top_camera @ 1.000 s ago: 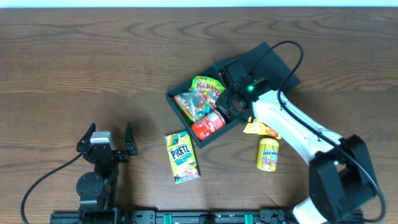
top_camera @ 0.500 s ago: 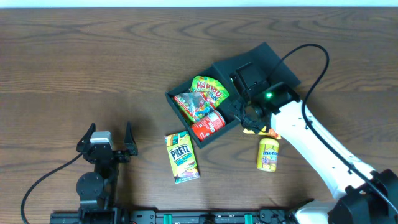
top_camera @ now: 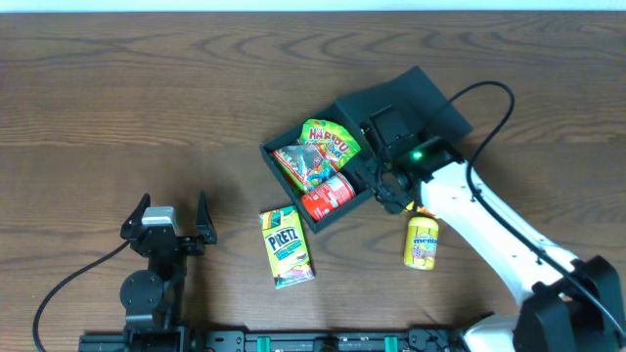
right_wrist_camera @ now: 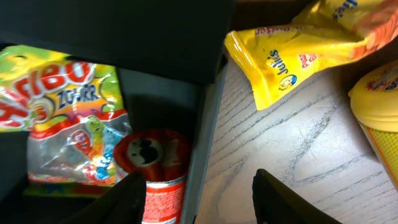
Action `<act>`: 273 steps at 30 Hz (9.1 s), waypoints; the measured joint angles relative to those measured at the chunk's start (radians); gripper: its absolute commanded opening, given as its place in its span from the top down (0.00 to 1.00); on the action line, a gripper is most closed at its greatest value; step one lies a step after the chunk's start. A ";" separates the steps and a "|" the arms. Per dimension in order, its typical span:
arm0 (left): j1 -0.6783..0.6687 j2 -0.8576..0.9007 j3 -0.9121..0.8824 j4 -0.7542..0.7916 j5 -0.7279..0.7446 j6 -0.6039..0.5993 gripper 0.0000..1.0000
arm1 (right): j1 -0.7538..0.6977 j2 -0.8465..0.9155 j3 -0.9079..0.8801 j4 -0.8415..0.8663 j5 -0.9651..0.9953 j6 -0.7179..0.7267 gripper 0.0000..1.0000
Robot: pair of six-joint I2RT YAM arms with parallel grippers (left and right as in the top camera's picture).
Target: Pack container
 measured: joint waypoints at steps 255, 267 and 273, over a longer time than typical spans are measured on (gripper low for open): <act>0.000 0.000 0.000 0.000 0.000 0.000 0.05 | -0.171 -0.468 -0.330 -0.041 -0.126 -0.667 0.53; 0.000 0.000 0.000 0.000 0.000 0.000 0.05 | -0.171 -0.254 -0.026 -0.116 -0.127 -0.736 0.52; 0.000 0.000 0.000 0.000 0.000 0.000 0.05 | -0.171 -0.134 0.124 -0.117 -0.128 -0.782 0.52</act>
